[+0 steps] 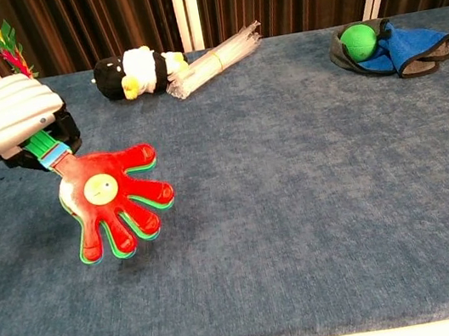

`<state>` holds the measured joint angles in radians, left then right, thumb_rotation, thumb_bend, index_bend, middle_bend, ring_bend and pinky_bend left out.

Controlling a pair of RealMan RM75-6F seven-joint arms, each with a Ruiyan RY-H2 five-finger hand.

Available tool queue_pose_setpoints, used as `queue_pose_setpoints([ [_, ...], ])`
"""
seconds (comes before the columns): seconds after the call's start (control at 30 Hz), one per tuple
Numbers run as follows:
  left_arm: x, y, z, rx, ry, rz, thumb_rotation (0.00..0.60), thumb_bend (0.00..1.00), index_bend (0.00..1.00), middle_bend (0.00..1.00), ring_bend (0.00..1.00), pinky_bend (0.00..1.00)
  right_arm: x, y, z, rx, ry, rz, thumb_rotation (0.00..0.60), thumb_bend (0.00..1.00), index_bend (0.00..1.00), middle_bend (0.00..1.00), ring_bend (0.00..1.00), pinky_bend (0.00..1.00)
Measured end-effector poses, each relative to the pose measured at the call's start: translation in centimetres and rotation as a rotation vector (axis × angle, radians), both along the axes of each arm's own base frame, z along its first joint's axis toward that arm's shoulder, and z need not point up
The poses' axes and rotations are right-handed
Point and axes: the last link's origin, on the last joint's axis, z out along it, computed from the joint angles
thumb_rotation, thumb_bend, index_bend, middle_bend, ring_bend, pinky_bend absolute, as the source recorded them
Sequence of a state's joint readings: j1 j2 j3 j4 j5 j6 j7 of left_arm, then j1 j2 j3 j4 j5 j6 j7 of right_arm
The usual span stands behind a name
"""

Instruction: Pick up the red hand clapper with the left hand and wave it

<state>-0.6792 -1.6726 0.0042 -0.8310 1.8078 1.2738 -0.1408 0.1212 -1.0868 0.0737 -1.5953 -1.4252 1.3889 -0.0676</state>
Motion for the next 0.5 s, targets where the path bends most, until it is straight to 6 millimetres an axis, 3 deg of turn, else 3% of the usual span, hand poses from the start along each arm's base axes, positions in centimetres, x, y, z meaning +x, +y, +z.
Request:
queue_pose_setpoints([
  [0.1,0.7,-0.1,-0.3,-0.011,-0.100,0.090,0.600,0.59,1.00,1.00,1.00,1.00,0.0,0.0,0.0,0.000,-0.001,0.001,0.600,0.32,0.00,0.00,0.00,0.00],
  [0.2,1.4,-0.1,-0.3,-0.071,-0.311,0.275,0.600,0.60,1.00,1.00,1.00,1.00,0.0,0.0,0.0,0.000,-0.003,-0.002,0.600,0.32,0.00,0.00,0.00,0.00],
  [0.5,1.5,1.3,1.7,-0.317,-1.123,0.963,0.600,0.60,1.00,1.00,1.00,1.00,0.1,-0.2,-0.1,0.007,0.003,0.001,0.600,0.32,0.00,0.00,0.00,0.00],
])
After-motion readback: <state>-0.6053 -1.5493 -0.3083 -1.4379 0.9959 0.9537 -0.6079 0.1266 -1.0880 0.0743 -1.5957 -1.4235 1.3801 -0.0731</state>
